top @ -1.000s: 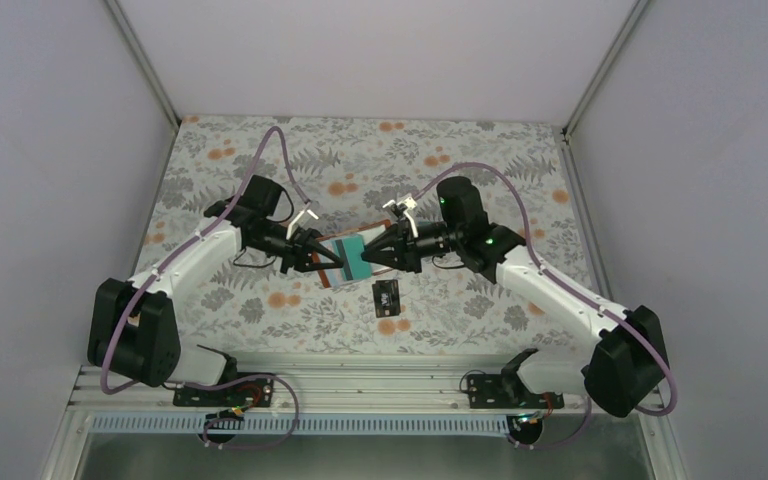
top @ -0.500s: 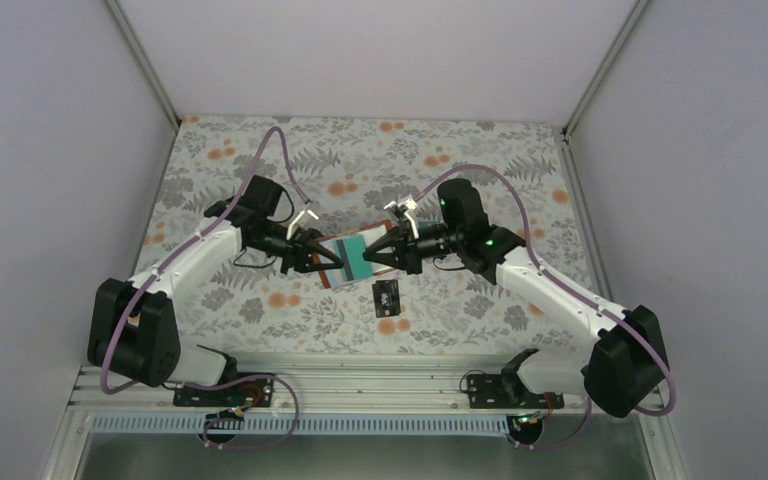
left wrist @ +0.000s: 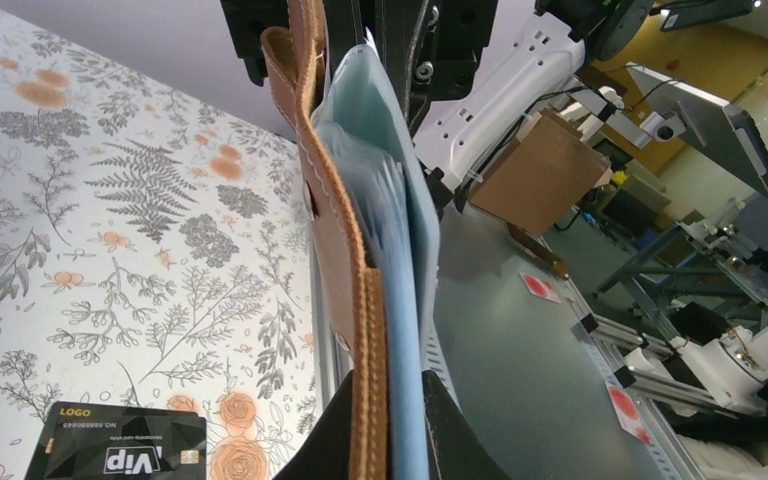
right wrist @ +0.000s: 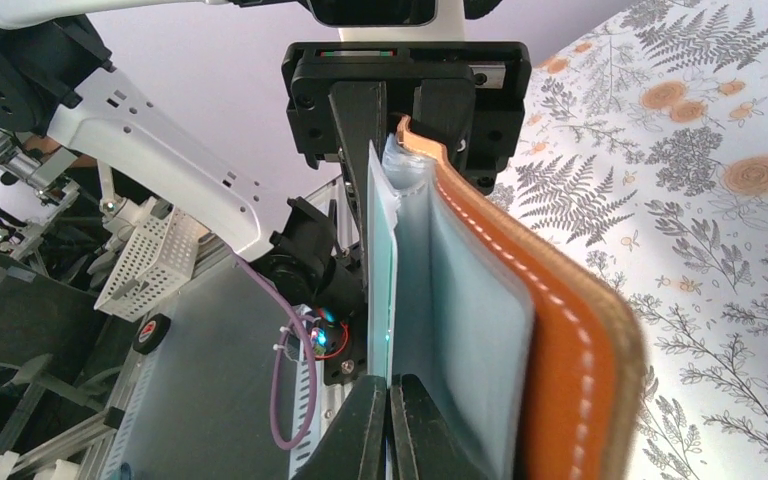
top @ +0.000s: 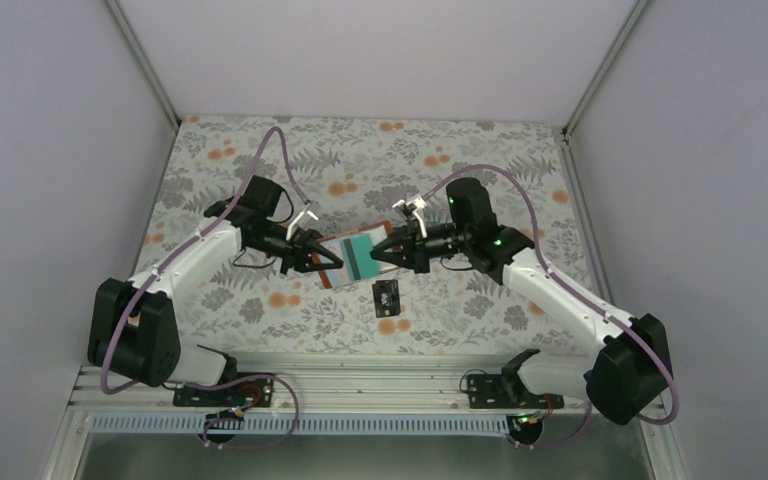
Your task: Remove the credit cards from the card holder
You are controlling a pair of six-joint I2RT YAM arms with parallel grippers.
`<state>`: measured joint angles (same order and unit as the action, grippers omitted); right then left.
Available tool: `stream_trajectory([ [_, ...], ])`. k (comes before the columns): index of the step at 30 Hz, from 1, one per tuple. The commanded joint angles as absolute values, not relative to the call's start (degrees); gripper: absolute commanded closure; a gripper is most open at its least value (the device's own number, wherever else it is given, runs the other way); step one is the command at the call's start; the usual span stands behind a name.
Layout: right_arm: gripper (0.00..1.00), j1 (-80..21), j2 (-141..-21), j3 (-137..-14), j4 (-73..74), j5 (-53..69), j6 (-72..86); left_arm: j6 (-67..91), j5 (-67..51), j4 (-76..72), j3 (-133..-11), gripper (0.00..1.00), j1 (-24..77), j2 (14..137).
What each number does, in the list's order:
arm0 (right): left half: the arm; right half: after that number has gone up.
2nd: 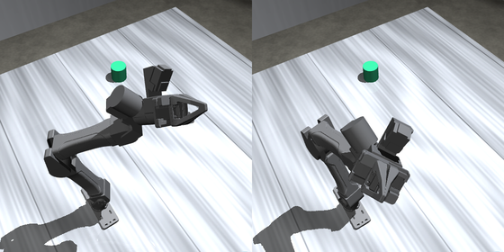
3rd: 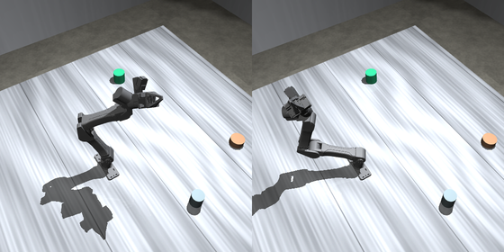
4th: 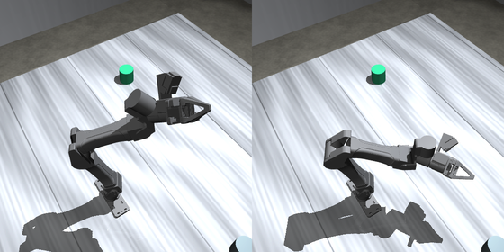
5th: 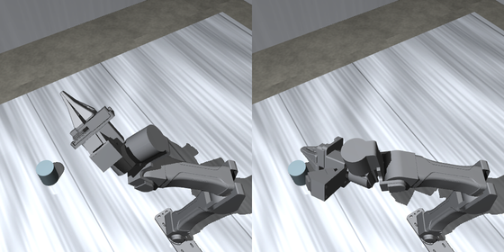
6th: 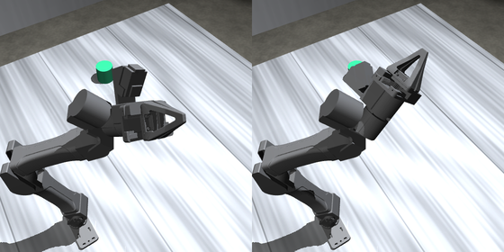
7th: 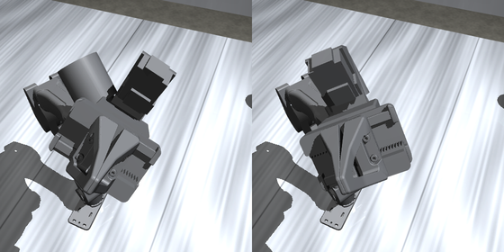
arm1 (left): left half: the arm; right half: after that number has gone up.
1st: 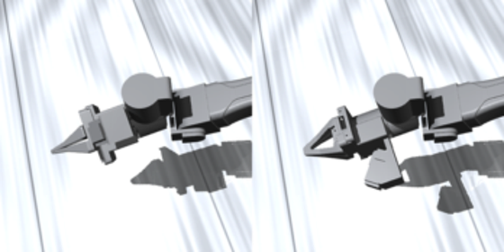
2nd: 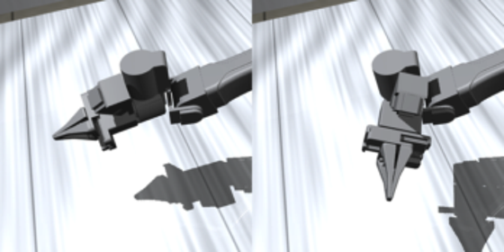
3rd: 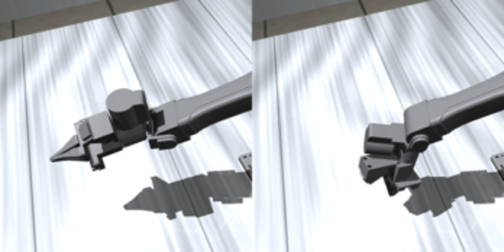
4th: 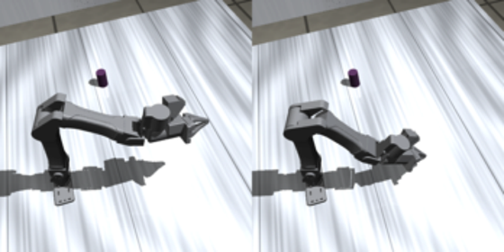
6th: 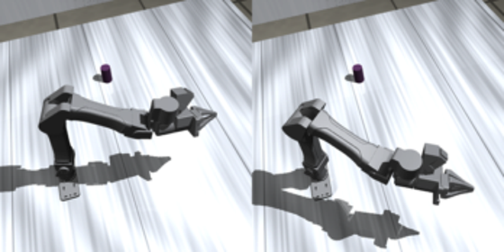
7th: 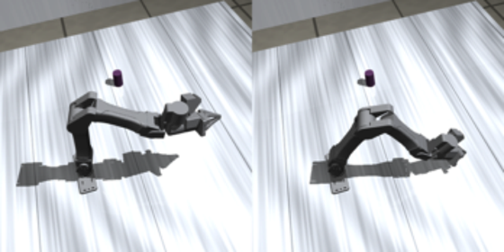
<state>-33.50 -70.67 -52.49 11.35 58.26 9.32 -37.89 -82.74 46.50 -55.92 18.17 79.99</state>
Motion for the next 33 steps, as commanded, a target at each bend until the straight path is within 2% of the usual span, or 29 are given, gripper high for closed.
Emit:
stream_trajectory([
  [1, 0.96, -32.04, -68.77, -53.01, 14.00, 56.87, 6.52, -41.21, -85.60, 47.72, -56.42, 0.98, 18.52, 79.65],
  [21, 0.96, -29.47, -69.23, -54.59, 16.87, 57.22, 4.70, -43.50, -84.69, 49.42, -56.51, 0.98, 18.52, 79.30],
  [25, 0.96, -29.89, -70.90, -53.82, 12.42, 59.61, 8.75, -40.73, -84.14, 47.09, -56.34, 0.97, 18.73, 79.53],
  [30, 0.96, -32.47, -71.45, -52.18, 7.00, 57.70, 12.34, -38.59, -83.99, 45.53, -56.21, 0.81, 19.28, 79.98],
  [33, 0.96, -33.45, -72.16, -52.23, 5.90, 56.49, 13.27, -38.44, -84.24, 45.38, -56.29, 0.76, 19.25, 80.08],
])
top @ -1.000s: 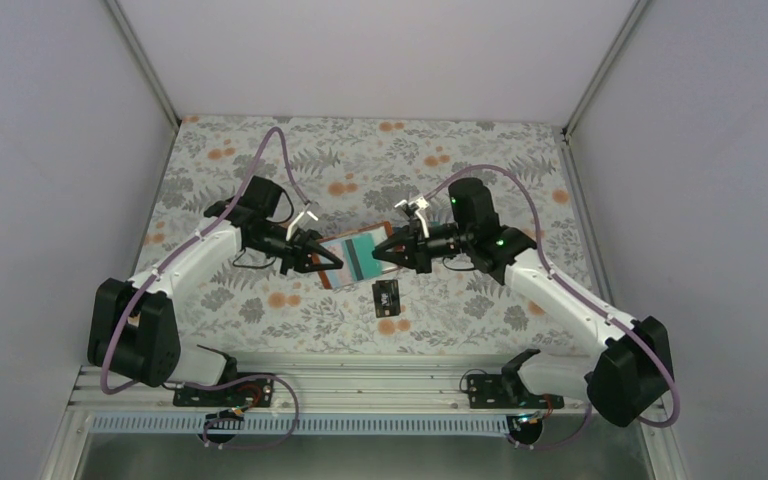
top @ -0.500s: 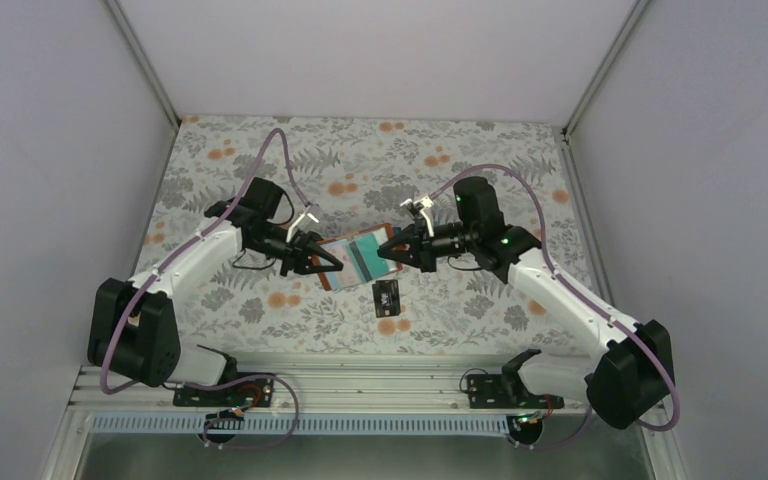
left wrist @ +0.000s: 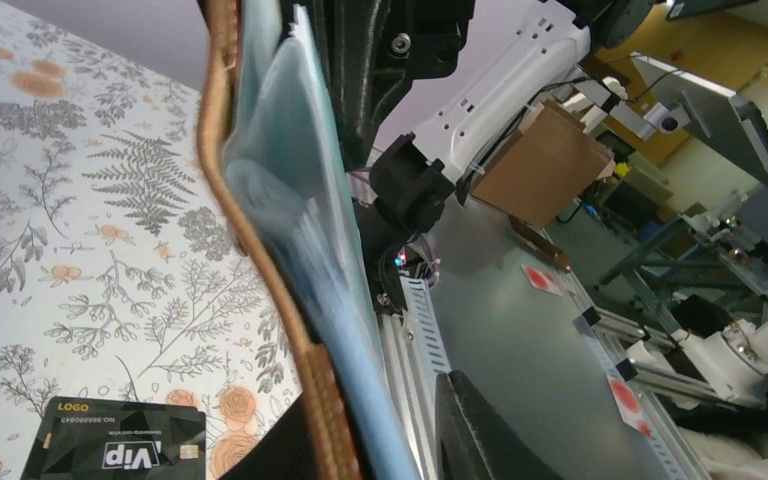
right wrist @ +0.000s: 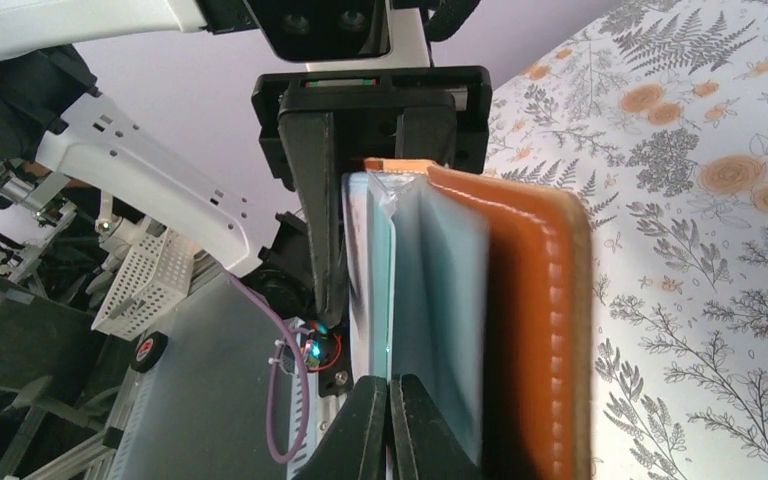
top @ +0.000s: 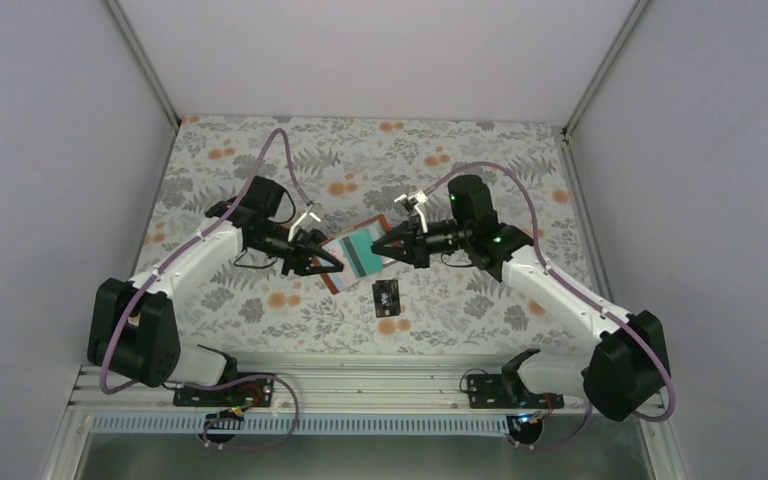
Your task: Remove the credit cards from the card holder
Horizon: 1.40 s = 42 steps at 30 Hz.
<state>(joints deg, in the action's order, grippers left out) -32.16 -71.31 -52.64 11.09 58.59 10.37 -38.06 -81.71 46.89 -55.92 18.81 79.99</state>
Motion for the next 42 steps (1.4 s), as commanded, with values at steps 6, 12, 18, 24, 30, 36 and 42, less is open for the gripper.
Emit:
stream_trajectory([
  [6, 0.96, -35.60, -73.48, -52.50, 5.49, 55.77, 13.26, -36.78, -83.93, 44.08, -56.10, 0.73, 19.37, 80.33],
  [12, 0.96, -35.58, -71.78, -52.35, 7.04, 55.21, 11.07, -38.96, -84.08, 45.83, -56.16, 0.98, 19.37, 79.91],
  [18, 0.81, -33.90, -71.18, -51.97, 10.93, 54.47, 9.20, -40.57, -84.60, 47.12, -56.39, 0.98, 19.39, 79.68],
  [24, 0.84, -33.67, -71.24, -51.47, 11.91, 51.82, 9.49, -41.54, -84.90, 47.96, -56.55, 0.98, 19.41, 79.77],
  [30, 0.84, -34.85, -72.49, -51.55, 11.47, 49.72, 9.79, -41.82, -84.95, 48.12, -56.67, 0.98, 19.42, 79.87],
  [36, 0.85, -36.28, -73.84, -51.86, 10.62, 48.03, 9.66, -43.20, -85.38, 49.11, -56.78, 0.98, 19.40, 80.04],
  [42, 0.84, -38.50, -75.01, -52.51, 8.91, 49.25, 9.23, -43.51, -85.36, 49.39, -56.78, 0.98, 19.40, 80.15],
])
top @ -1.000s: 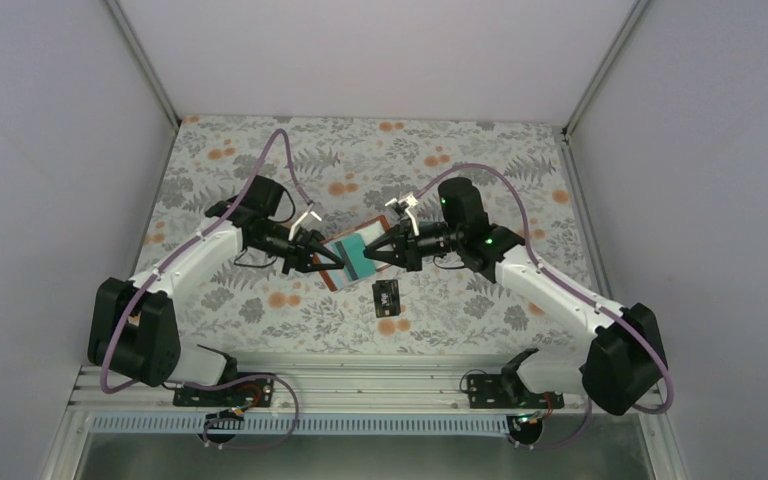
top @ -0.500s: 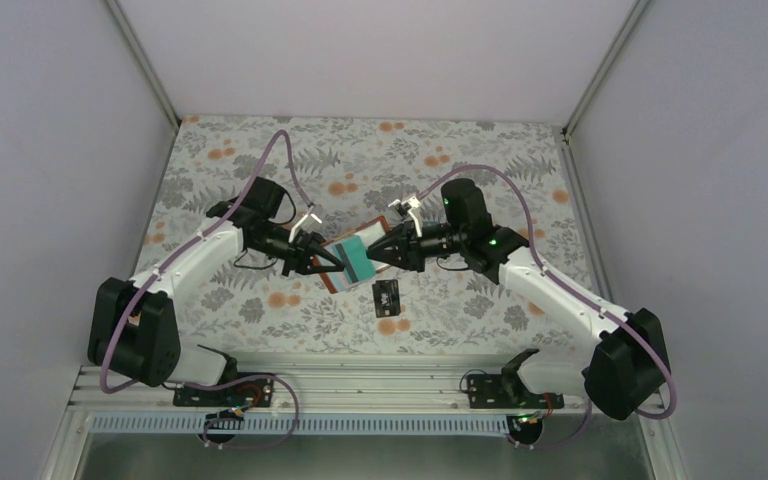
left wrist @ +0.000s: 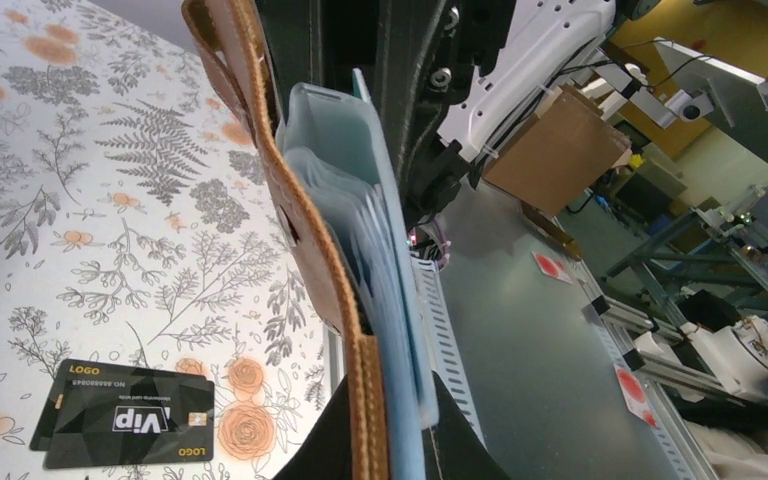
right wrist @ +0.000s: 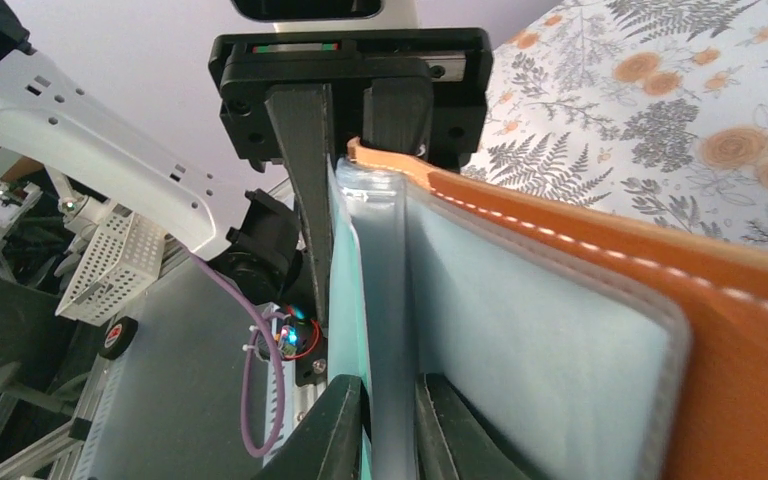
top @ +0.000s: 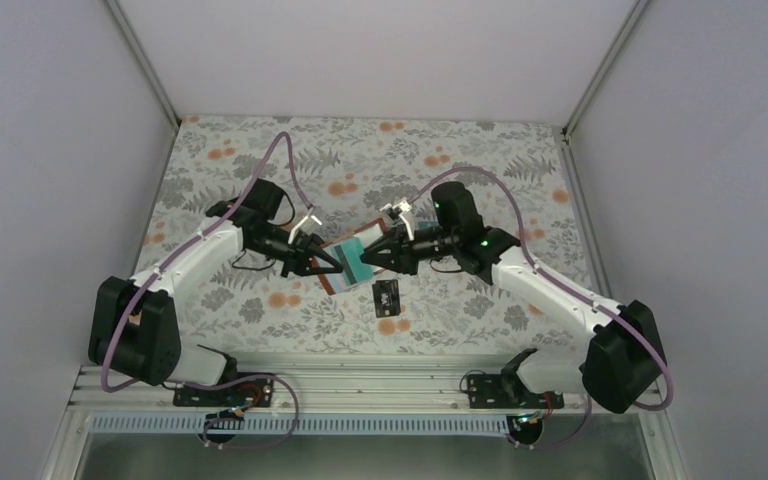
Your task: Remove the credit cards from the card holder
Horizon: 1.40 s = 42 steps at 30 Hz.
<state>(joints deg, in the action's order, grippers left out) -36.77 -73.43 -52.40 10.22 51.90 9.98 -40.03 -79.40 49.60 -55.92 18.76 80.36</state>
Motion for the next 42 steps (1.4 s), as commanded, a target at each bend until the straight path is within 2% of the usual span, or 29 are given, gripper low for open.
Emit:
stream_trajectory([
  [1, 0.84, -38.76, -74.91, -52.48, 8.47, 49.64, 9.09, -43.51, -85.39, 49.32, -56.78, 0.97, 19.38, 80.19],
  [9, 0.88, -39.11, -72.98, -51.88, 6.99, 52.24, 8.75, -42.79, -85.02, 48.73, -56.60, 0.98, 19.36, 80.08],
  [11, 0.95, -39.11, -72.68, -51.94, 7.32, 52.05, 8.93, -42.72, -85.09, 48.66, -56.56, 0.97, 19.36, 80.14],
  [14, 0.96, -38.29, -71.28, -51.74, 8.43, 50.61, 9.28, -41.88, -84.82, 47.98, -56.47, 0.97, 19.42, 79.92],
  [15, 0.96, -37.80, -70.75, -51.61, 8.81, 50.14, 9.47, -41.26, -84.71, 47.66, -56.43, 0.97, 19.36, 79.83],
  [18, 0.96, -36.68, -69.45, -51.25, 9.55, 50.00, 9.82, -41.11, -84.91, 47.67, -56.25, 0.83, 19.41, 79.88],
  [23, 0.96, -35.92, -67.69, -51.86, 10.10, 50.25, 10.13, -42.39, -85.38, 48.94, -56.51, 0.80, 19.38, 79.75],
  [24, 0.96, -35.75, -67.56, -52.11, 10.48, 50.23, 9.90, -42.39, -85.37, 49.02, -56.51, 0.80, 19.41, 79.75],
  [26, 0.96, -35.60, -67.54, -52.72, 11.21, 50.60, 9.58, -42.30, -85.23, 48.76, -56.55, 0.95, 19.41, 79.84],
  [27, 0.96, -35.60, -67.58, -53.16, 11.79, 50.58, 9.41, -42.01, -85.11, 48.62, -56.60, 0.97, 19.36, 79.89],
  [42, 0.96, -27.97, -64.04, -54.43, 23.86, 49.42, 2.93, -45.20, -85.15, 51.06, -57.31, 0.98, 19.26, 79.63],
])
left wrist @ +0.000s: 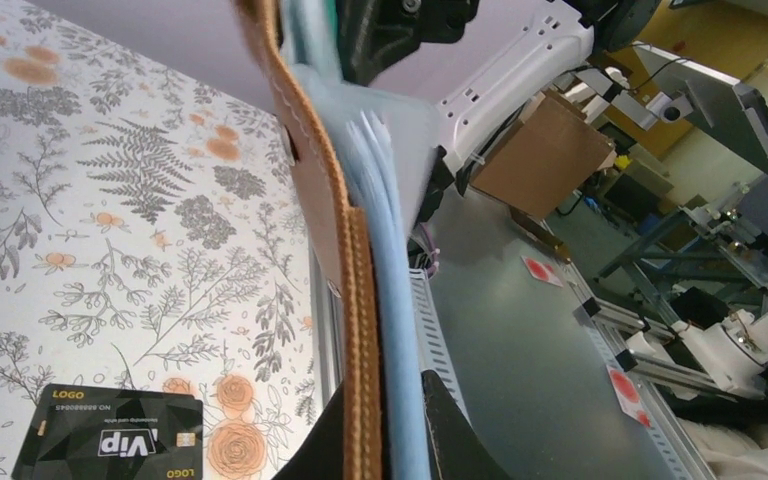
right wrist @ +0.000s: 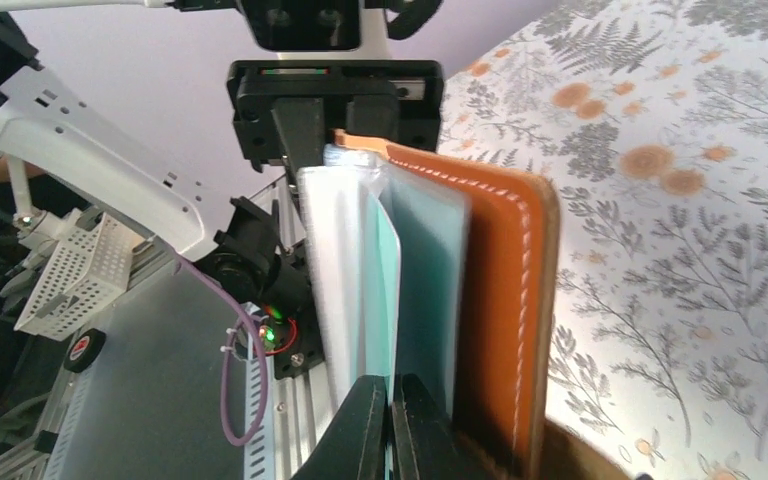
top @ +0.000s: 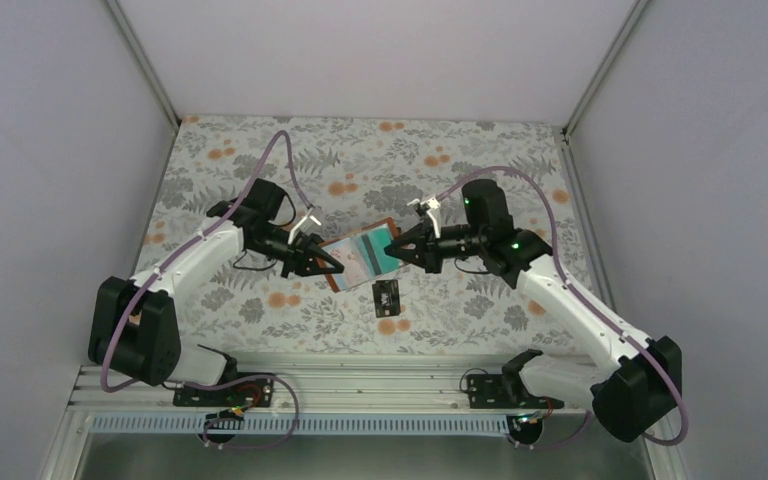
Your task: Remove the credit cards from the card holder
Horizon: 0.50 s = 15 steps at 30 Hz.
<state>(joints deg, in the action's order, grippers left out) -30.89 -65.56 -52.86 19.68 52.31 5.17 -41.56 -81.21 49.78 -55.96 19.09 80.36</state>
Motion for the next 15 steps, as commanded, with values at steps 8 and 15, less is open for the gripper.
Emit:
stream_trajectory([
  [8, 0.96, -21.30, -61.48, -58.89, 31.63, 40.72, 4.34, -38.94, -82.87, 45.38, -56.50, 0.98, 19.27, 79.49],
  [15, 0.96, -20.61, -64.97, -66.02, 46.01, 7.71, 19.39, -17.50, -62.41, 29.79, -54.97, 0.98, 17.42, 78.36],
])
